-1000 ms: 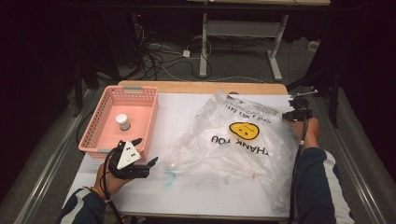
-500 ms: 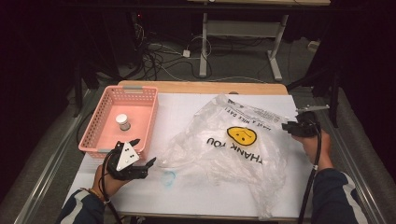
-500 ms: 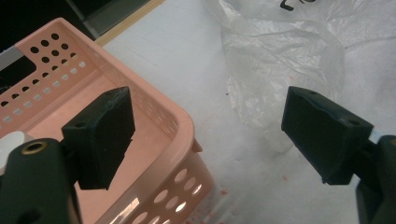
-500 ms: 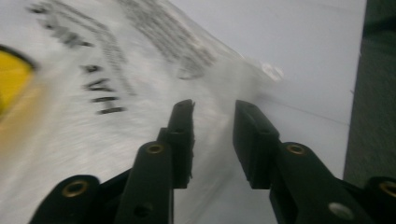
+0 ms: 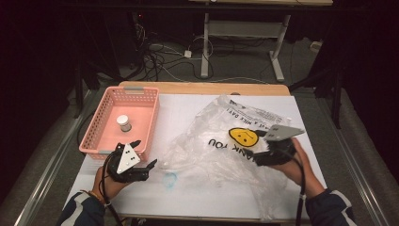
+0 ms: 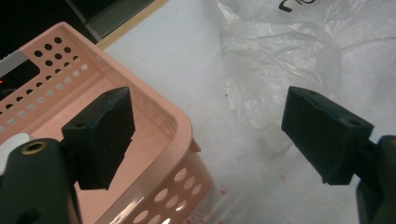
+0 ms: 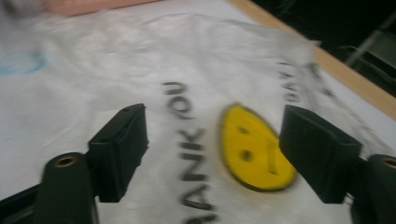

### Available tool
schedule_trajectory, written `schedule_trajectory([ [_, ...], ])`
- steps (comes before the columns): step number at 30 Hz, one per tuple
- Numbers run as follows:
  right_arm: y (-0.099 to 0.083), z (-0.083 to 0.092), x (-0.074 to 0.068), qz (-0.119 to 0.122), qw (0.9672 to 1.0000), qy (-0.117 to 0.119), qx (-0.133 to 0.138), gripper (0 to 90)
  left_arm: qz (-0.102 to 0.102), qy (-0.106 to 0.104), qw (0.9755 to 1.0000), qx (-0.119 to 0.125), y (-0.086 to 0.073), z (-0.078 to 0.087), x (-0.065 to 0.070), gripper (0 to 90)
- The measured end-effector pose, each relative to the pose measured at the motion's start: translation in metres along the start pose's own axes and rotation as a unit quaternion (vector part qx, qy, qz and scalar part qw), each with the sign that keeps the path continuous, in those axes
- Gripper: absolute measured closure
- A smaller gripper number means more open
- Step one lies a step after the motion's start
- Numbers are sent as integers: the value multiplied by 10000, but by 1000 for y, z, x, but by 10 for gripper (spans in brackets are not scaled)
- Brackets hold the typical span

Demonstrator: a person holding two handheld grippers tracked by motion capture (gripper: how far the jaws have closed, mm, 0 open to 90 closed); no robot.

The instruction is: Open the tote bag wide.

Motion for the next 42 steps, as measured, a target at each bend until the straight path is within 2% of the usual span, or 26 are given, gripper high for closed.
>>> schedule_trajectory([
  [4,13,-22,-38,560,9976,308,-270,171,15,17,10000,32,-1,2,-1,169],
  [6,17,-33,-49,760,9953,452,-395,171,3,25,10000,21,-1,3,-1,169],
  [8,19,-44,-56,909,9934,440,-548,170,5,22,10000,16,-1,3,-2,169],
  [9,20,-49,-58,960,9922,510,-615,174,8,19,10000,13,-1,2,-2,169],
  [12,21,-64,-66,1092,9893,524,-810,219,0,16,10000,6,-1,2,-2,169],
  [13,21,-69,-69,1109,9885,547,-873,249,2,10,10000,10,-1,2,-2,169],
  [14,21,-79,-73,1267,9849,520,-1062,346,5,10,10000,7,-1,2,-2,169],
  [15,21,-79,-73,1267,9849,520,-1062,346,4,10,10000,9,-1,2,-2,169],
  [17,21,-90,-74,1374,9808,281,-1356,402,7,-4,10000,20,-2,2,-2,169],
  [19,21,-96,-72,1313,9800,202,-1482,511,8,-3,10000,17,-2,3,-2,169],
  [20,24,-100,-69,1256,9808,146,-1488,593,17,-13,10000,26,-2,3,-2,169],
  [21,24,-100,-69,1256,9808,146,-1488,593,16,-15,10000,32,-2,3,-2,169],
  [22,27,-100,-65,1175,9830,138,-1402,693,15,-12,10000,33,-2,3,-2,169],
  [25,31,-99,-60,1016,9866,140,-1270,791,30,-7,10000,32,-2,3,-4,169],
  [26,31,-99,-60,1016,9866,140,-1270,791,40,-3,10000,40,-2,3,-4,169],
  [27,33,-100,-56,944,9877,121,-1238,836,45,2,10000,39,-2,3,-4,169],
  [32,37,-98,-49,812,9905,12,-1110,860,54,13,10000,30,-3,3,-5,169],
  [35,45,-91,-41,671,9939,-136,-869,890,56,21,10000,27,-2,4,-6,169],
  [37,48,-89,-39,632,9946,-189,-805,894,71,25,10000,29,-2,5,-7,169],
  [38,54,-84,-33,527,9959,-280,-678,898,83,34,10000,35,-2,5,-8,169],
  [40,57,-82,-30,462,9965,-322,-618,899,121,46,9999,51,-2,5,-9,169],
  [41,63,-78,-23,395,9970,-461,-475,900,135,52,9999,60,-2,5,-10,169],
  [42,63,-78,-23,395,9970,-461,-475,900,146,58,9999,50,-2,5,-11,169],
])
Point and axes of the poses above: each handheld gripper's, and its own axes: z roughly backward along the jaws, y roughly out of its top, x roughly to its right, the point moved 4 cm from there along -z, roughly forward along the jaws, and after that the axes turned 14 degrees about -x, right-handed, at the moved point
